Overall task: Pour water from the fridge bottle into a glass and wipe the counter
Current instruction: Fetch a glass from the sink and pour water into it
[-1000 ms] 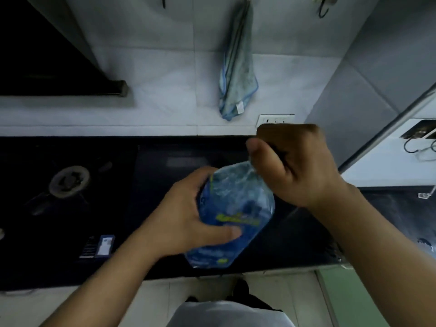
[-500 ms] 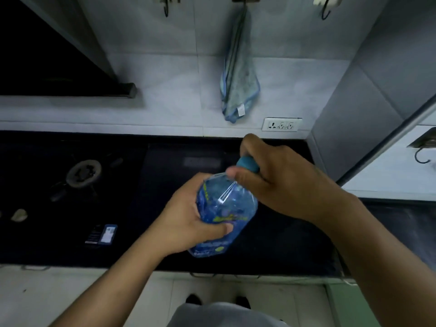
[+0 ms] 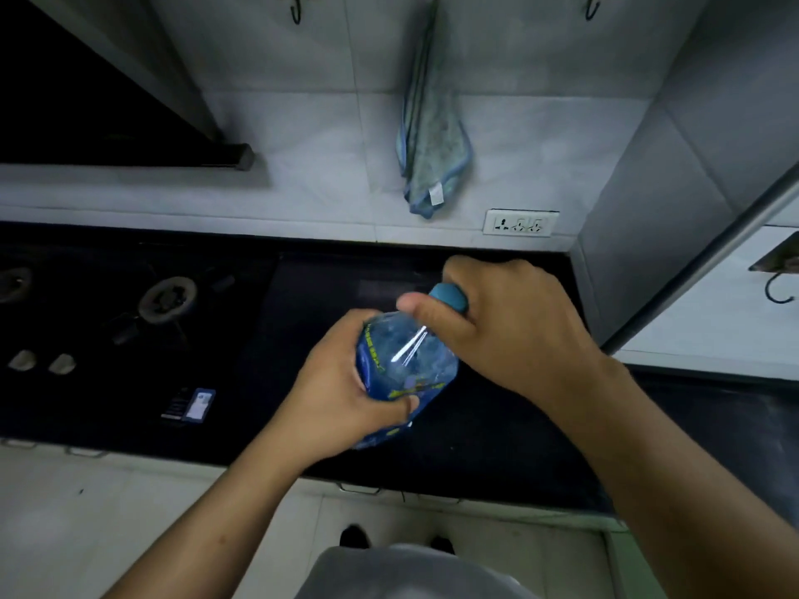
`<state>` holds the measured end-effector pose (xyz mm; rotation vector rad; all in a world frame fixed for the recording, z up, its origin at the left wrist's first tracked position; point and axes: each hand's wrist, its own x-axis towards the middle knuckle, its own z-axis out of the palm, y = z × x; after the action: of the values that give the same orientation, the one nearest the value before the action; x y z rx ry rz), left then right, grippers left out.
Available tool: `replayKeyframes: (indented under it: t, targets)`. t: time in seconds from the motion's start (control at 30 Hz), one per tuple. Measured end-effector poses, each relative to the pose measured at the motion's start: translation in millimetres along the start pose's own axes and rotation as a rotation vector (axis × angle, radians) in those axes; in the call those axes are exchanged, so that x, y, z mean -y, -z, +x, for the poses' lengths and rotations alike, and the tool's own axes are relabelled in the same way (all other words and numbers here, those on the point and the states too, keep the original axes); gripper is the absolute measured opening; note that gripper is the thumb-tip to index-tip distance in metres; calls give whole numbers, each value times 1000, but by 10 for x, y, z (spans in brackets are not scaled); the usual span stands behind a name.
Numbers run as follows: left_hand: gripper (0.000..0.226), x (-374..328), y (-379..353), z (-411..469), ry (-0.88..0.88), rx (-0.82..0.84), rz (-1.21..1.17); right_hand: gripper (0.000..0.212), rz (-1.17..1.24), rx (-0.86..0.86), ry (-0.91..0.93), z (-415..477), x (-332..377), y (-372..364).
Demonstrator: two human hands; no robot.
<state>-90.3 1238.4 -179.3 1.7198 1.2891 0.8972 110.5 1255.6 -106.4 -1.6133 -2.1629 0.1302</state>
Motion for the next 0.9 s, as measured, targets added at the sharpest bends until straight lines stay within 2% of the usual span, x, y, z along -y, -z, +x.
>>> replayKeyframes:
  t: [0.03,0.07,0.13,0.2,0.27,0.33,0.4,0.43,0.5,0.53,0.63,0.73,0.8,0.9]
  targets:
    - [73,-8,-30,-2,0,-13,24,57,-43,-18,-54,-16,12,-23]
    - [72,-12,-46,0,1,-22,34,53,6,-2,-49,-40,-11,-45]
    - [72,-1,-54,-13,17,-31,9,21,287,97,53,-76,-97,-26]
    - [72,18,-44,-46,29,-35,-11,45,500,229,95,-111,-152,9]
    - [73,22,-47,-72,21,-24,46,54,414,162,0,-138,-139,-45]
    - [74,13,-61,-92,21,-21,91,46,235,43,-36,-139,-87,-109]
    - [74,17,-80,-106,33,-28,84,26,353,55,25,-157,-121,-139]
    - [74,26,-84,-115,39,-35,72,23,431,100,62,-168,-158,-145]
    - [74,46,-89,-135,48,-35,48,47,454,167,81,-197,-196,-163]
    - [75,55,-94,-142,46,-29,57,52,405,152,55,-207,-189,-193]
    - [76,60,-127,-154,47,-9,84,47,227,39,33,-208,-108,-358]
    - [74,118,-143,-154,88,-19,29,46,414,1,-6,-154,-58,-466]
    - [73,188,-137,-146,112,-31,10,43,532,-98,-71,-86,-103,-530]
    - [75,386,-85,-147,148,-47,48,45,488,-191,-199,-16,-404,-749]
